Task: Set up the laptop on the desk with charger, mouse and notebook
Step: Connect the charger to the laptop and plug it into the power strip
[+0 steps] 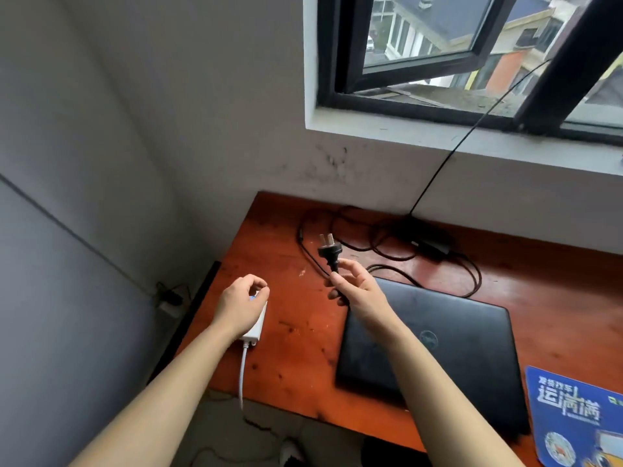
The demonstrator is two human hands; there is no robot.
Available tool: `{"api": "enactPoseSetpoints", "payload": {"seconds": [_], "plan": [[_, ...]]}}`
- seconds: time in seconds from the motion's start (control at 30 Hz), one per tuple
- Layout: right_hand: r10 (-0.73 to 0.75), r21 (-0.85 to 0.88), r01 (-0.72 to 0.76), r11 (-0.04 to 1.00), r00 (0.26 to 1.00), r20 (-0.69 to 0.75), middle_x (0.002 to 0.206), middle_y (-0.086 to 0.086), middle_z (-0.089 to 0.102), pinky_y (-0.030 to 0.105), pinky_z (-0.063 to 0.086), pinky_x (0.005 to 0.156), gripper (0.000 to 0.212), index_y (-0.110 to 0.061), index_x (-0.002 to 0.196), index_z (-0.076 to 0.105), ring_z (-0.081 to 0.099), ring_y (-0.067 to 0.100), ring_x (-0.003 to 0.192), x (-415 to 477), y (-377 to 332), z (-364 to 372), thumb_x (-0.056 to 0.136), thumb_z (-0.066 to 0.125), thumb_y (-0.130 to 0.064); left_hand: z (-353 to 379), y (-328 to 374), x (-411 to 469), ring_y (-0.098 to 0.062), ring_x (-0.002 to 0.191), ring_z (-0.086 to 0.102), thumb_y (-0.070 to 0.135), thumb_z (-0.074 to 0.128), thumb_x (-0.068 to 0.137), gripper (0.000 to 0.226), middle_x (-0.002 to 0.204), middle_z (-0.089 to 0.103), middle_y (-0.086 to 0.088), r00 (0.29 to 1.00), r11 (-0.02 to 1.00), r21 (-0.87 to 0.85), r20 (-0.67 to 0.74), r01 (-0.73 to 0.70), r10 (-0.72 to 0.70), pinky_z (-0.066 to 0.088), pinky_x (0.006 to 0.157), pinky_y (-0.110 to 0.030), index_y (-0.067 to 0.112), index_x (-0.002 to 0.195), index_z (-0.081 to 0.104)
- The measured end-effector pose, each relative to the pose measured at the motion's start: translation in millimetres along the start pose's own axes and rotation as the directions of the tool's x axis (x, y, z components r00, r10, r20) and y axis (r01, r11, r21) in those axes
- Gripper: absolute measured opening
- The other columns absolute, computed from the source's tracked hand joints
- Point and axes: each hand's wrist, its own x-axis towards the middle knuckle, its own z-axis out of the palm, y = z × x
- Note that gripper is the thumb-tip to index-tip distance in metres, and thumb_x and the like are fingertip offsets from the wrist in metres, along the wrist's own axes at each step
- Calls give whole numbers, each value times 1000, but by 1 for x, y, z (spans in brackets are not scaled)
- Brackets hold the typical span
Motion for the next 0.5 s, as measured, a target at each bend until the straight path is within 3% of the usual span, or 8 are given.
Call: {"api": "enactPoseSetpoints", "payload": {"seconds": [0.07,0.13,0.27,0.4,0.5], "plan": [[34,22,-35,999,999,13,90,2,71,20,42,58,14,-24,115,56,57,9,62,0,4,8,103,55,-16,-2,-18,-4,-16,87,58,25,63,90,3,100,65,1,998,997,48,16,68,-69,41,74,-27,26,92,64],[55,40,-56,998,998,30,86,-1,70,22,39,59,10,-25,112,58,53,8,60,0,8,11,103,55,-27,0,-31,-8,-21,97,60,27,63,90,16,106,64,-2,989,985,102,38,136,-140,46,81,-30,22,105,64],[107,-15,-106,994,986,131,74,-8,60,18,39,58,30,-28,120,64,46,6,59,4,14,8,103,49,-48,11,-40,-17,-27,119,56,30,64,90,49,131,56,-8,952,944,147,44,294,-304,45,99,-36,19,136,51],[139,34,-148,988,972,189,73,-7,54,20,42,62,26,-28,124,61,47,7,62,19,24,3,102,55,-39,30,-40,-18,-32,128,49,34,62,91,65,143,47,-13,903,889,205,51,409,-427,42,104,-40,18,148,36],[174,62,-194,979,955,239,76,-5,55,22,46,65,24,-28,124,59,50,7,65,24,37,-4,102,55,-36,54,-41,-12,-33,122,52,34,64,88,62,136,52,-13,870,856,242,80,457,-487,46,101,-43,17,142,39]]}}
